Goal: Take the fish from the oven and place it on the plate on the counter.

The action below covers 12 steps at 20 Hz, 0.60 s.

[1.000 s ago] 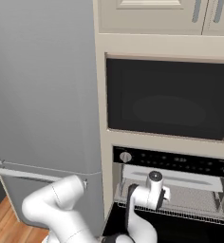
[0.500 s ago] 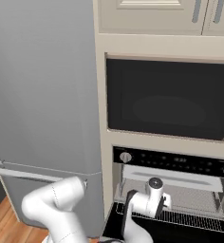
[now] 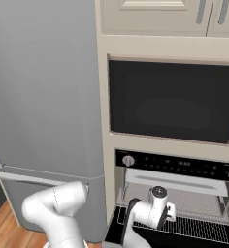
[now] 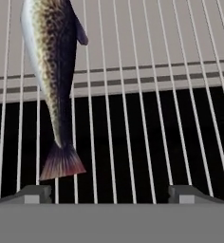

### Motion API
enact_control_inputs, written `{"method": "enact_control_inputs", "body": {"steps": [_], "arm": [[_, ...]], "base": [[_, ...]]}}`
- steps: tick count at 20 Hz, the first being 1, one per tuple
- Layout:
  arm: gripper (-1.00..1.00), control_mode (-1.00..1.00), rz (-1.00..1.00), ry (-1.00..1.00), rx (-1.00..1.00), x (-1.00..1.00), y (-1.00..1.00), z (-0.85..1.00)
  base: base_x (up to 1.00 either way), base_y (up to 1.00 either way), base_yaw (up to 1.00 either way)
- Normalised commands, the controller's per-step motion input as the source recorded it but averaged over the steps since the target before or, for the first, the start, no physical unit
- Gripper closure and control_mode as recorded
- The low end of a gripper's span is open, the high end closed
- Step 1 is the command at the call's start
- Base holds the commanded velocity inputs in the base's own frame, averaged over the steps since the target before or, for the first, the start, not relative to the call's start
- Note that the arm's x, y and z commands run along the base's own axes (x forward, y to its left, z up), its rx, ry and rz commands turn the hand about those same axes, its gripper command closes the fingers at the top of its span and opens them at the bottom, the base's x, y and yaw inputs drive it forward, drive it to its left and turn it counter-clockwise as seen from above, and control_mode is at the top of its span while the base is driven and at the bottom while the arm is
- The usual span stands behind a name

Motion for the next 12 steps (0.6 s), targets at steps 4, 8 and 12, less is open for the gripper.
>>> {"method": "enact_control_inputs", "body": {"steps": [4, 8, 12], "arm": [[-1.00, -1.00, 0.00, 0.12, 0.00, -1.00, -0.42, -0.82], [-1.00, -1.00, 0.00, 0.13, 0.00, -1.00, -0.39, -0.85], [-1.00, -1.00, 0.00, 0.03, 0.00, -0.89, -0.32, -0.28]], "base": [[0.00, 0.00, 0.00], [0.00, 0.00, 0.00], [0.00, 0.00, 0.00]]}}
